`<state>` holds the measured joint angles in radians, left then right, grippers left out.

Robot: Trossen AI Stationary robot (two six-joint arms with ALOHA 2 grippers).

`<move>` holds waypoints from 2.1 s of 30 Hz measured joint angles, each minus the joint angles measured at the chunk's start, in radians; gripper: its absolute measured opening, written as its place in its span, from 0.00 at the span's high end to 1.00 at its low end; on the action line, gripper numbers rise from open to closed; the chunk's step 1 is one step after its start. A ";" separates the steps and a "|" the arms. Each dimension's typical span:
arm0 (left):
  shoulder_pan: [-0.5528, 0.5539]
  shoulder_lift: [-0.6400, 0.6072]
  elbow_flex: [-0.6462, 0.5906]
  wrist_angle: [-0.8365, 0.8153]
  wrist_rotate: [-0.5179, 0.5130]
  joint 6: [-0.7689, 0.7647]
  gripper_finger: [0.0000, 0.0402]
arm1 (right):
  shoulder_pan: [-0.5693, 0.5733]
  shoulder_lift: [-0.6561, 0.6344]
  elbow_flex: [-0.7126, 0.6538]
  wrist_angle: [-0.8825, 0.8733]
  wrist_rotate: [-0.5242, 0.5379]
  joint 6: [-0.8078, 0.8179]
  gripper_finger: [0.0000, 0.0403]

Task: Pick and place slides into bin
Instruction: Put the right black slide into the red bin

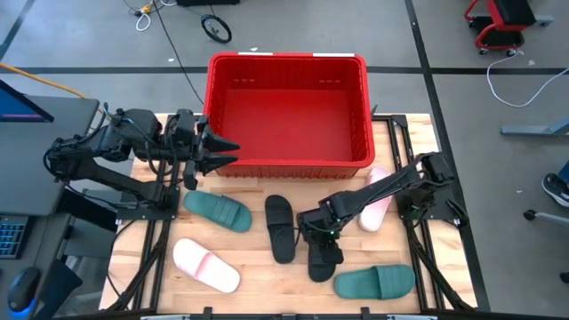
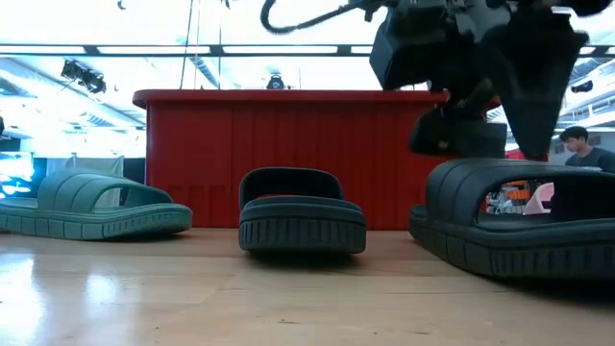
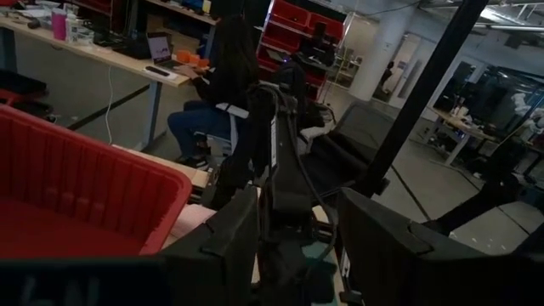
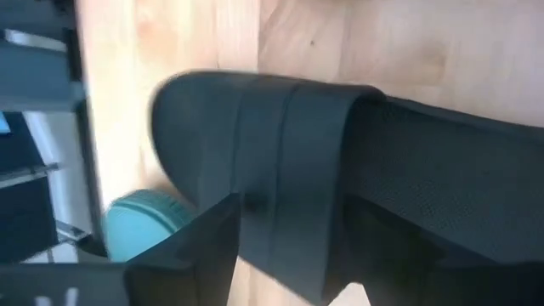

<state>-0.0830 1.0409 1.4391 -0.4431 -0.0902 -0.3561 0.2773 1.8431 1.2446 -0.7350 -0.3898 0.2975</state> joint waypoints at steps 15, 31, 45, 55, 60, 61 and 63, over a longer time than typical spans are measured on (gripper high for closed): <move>0.000 0.000 0.000 -0.004 0.000 0.000 0.61 | 0.011 0.018 0.000 0.030 -0.014 0.000 0.85; 0.000 0.000 0.000 -0.003 0.000 -0.020 0.68 | 0.013 -0.411 0.008 0.058 -0.023 0.454 0.97; 0.000 0.000 0.000 0.031 -0.001 -0.047 0.70 | -0.240 -0.801 0.009 0.423 0.827 0.332 0.98; 0.000 0.000 0.000 0.036 -0.001 -0.045 0.72 | -0.701 -0.609 0.010 0.541 0.517 0.345 0.98; 0.000 0.000 0.000 0.035 -0.001 -0.045 0.72 | -0.818 -0.430 0.009 0.542 0.445 0.389 0.97; 0.000 0.000 0.000 0.035 -0.001 -0.048 0.72 | -0.832 -0.396 0.009 0.546 0.435 0.391 0.97; 0.000 0.000 0.000 0.035 -0.001 -0.053 0.72 | -0.854 -0.332 0.009 0.554 0.418 0.399 0.97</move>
<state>-0.0826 1.0409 1.4391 -0.4080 -0.0914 -0.4089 -0.5768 1.5116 1.2537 -0.1814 0.0283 0.6969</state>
